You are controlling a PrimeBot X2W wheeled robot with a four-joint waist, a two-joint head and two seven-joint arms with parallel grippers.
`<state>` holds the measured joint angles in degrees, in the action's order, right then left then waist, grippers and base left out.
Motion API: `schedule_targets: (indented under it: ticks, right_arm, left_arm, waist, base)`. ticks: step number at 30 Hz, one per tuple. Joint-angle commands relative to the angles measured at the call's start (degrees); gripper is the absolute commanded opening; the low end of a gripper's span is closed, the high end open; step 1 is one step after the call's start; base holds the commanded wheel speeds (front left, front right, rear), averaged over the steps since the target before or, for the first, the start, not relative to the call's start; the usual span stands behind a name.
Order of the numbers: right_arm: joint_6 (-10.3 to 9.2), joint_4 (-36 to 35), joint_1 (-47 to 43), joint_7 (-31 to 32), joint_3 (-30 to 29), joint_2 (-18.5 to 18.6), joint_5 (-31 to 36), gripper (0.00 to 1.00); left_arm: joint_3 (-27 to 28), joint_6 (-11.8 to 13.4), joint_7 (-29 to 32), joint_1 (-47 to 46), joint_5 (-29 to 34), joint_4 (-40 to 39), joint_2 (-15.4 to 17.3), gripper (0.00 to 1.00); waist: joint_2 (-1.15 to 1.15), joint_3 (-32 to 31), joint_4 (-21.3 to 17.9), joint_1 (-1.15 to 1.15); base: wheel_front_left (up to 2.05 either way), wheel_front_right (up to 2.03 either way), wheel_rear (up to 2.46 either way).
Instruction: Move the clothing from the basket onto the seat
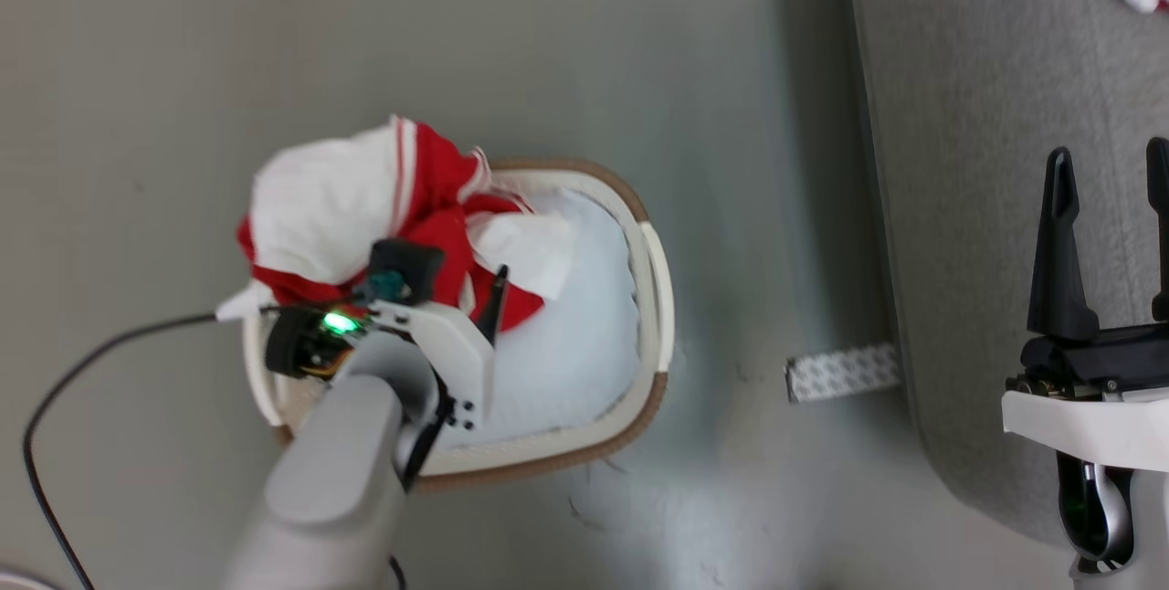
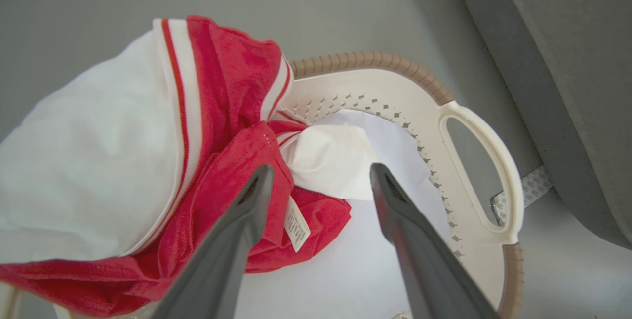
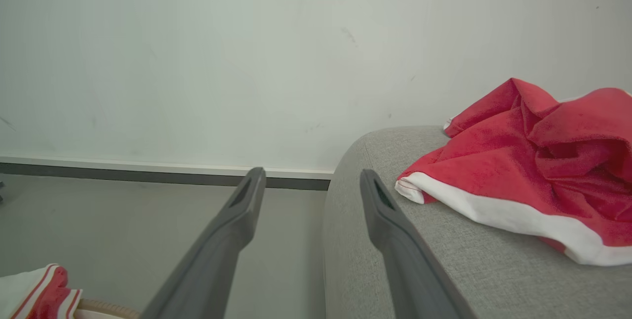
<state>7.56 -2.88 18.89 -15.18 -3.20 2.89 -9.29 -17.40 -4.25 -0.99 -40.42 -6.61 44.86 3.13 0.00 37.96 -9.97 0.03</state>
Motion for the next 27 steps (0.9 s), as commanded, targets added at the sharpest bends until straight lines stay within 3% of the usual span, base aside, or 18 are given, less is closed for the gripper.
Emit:
schedule_targets:
  ticks: [1, 12, 17, 18, 19, 20, 27]
  right_arm:
    - [-0.14, -0.57, 0.97, 0.04, 0.27, 0.01, -0.49, 1.00]
    - [-0.14, -4.32, 1.15, 0.05, 2.96, -0.02, -4.26, 1.00]
    - [-0.14, -4.23, 0.23, 0.05, 3.78, -0.01, -5.85, 1.00]
    - [-0.14, -4.18, 0.19, 0.04, 3.88, -0.01, -5.99, 1.00]
    - [-0.14, -4.12, 0.16, 0.05, 3.92, -0.01, -6.06, 1.00]
    - [-0.14, -4.09, 0.15, 0.04, 3.99, -0.01, -6.00, 1.00]
    - [-0.14, -2.92, 0.85, 0.04, 3.36, 0.01, -5.83, 1.00]
  left_arm:
    - [0.38, 0.40, 0.22, -1.71, 0.10, 1.03, 0.94, 1.00]
    - [1.30, 5.30, 1.09, -9.85, 1.50, 13.04, 5.48, 1.00]
    - [1.25, 5.22, 0.46, -11.78, 0.99, 15.90, 6.68, 1.00]
    - [1.18, 5.24, 0.17, -11.98, 0.95, 16.39, 6.82, 0.96]
    - [1.08, 5.23, -0.20, -12.09, 0.95, 16.85, 6.97, 0.39]
    - [0.90, 5.04, -0.61, -12.17, 1.00, 17.28, 7.10, 0.00]
    - [0.03, 4.83, -4.98, -12.05, 0.32, 18.83, 5.55, 0.00]
  waist:
    - [0.00, 5.17, -3.03, -0.03]
    - [0.00, 13.56, -7.94, -0.03]
    - [0.00, 16.13, -9.85, -0.03]
    - [0.00, 16.37, -10.06, -0.03]
    - [0.00, 16.46, -10.10, -0.03]
    - [0.00, 16.48, -10.06, -0.03]
    - [0.00, 13.00, -8.59, -0.03]
  base:
    - [0.00, 0.00, 0.00]
    - [0.00, 0.00, 0.00]
    - [0.00, 0.00, 0.00]
    - [0.07, 0.07, 0.07]
    - [0.10, 0.10, 0.10]
    - [0.06, 0.06, 0.06]
    - [0.00, 0.00, 0.00]
